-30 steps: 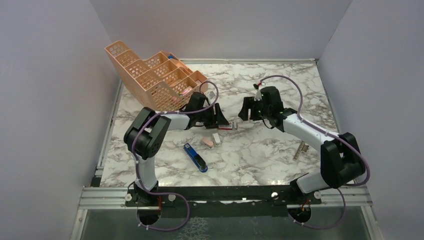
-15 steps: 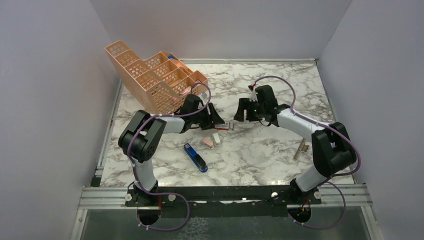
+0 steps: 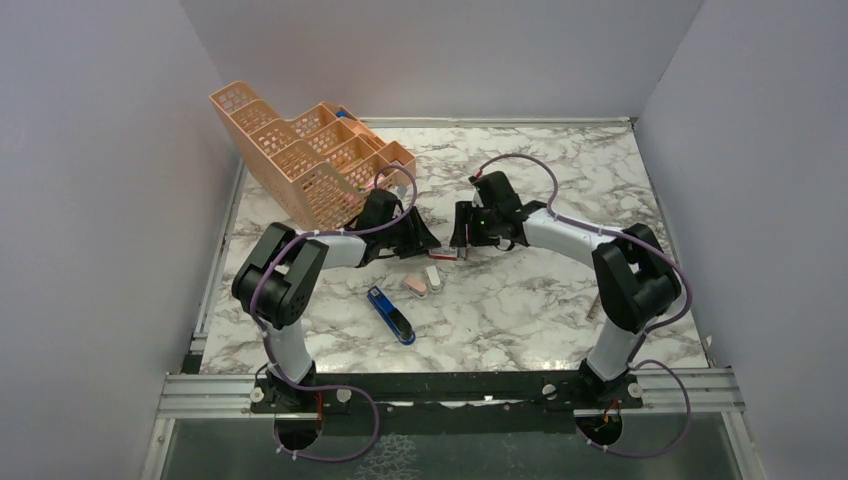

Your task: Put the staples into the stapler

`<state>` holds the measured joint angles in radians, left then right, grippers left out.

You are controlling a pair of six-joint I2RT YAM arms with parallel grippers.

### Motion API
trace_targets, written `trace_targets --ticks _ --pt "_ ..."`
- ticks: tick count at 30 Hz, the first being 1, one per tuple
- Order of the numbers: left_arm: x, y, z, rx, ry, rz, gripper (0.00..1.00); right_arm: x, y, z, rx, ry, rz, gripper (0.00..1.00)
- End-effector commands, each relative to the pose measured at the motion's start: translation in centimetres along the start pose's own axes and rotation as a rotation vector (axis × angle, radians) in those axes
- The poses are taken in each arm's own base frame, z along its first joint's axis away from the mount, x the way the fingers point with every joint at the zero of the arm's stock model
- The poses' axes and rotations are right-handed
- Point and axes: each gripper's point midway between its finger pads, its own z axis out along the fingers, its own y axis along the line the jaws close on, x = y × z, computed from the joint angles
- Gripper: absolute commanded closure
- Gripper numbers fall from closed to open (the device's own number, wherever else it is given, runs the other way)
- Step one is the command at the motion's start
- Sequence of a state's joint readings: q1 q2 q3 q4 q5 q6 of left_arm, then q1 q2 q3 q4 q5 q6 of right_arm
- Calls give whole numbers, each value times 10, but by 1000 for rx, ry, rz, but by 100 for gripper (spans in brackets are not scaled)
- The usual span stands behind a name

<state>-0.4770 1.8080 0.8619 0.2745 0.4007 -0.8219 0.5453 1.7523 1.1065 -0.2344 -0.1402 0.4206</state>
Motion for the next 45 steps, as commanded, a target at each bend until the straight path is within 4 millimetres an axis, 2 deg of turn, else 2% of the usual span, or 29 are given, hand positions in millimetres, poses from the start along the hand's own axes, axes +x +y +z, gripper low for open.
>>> trace_targets --ticks 1,6,12,15,23,26,31,35,40,45 --pt "-5 -2 -2 7 -19 36 56 2 -13 7 122 13 54 41" --pt "-6 0 0 5 -17 51 59 4 -15 10 180 22 30 42" --pt "-5 3 3 -3 -11 55 59 11 -21 14 228 58 27 49" --pt "-5 3 3 -5 -10 57 59 16 -23 15 238 77 25 55" --pt "-5 3 5 -2 -5 63 57 14 -34 7 310 60 44 59" --pt "-7 2 4 -4 -8 68 59 14 -37 7 327 51 46 67" --pt "-9 0 4 2 -12 83 62 17 -32 12 291 66 49 75" --pt "-9 -5 5 27 -4 91 64 18 -26 13 259 71 58 78" --pt "-8 -9 6 50 8 94 73 21 -27 15 259 76 62 90" --pt "-7 -6 9 43 11 94 78 23 -28 15 262 81 59 94"
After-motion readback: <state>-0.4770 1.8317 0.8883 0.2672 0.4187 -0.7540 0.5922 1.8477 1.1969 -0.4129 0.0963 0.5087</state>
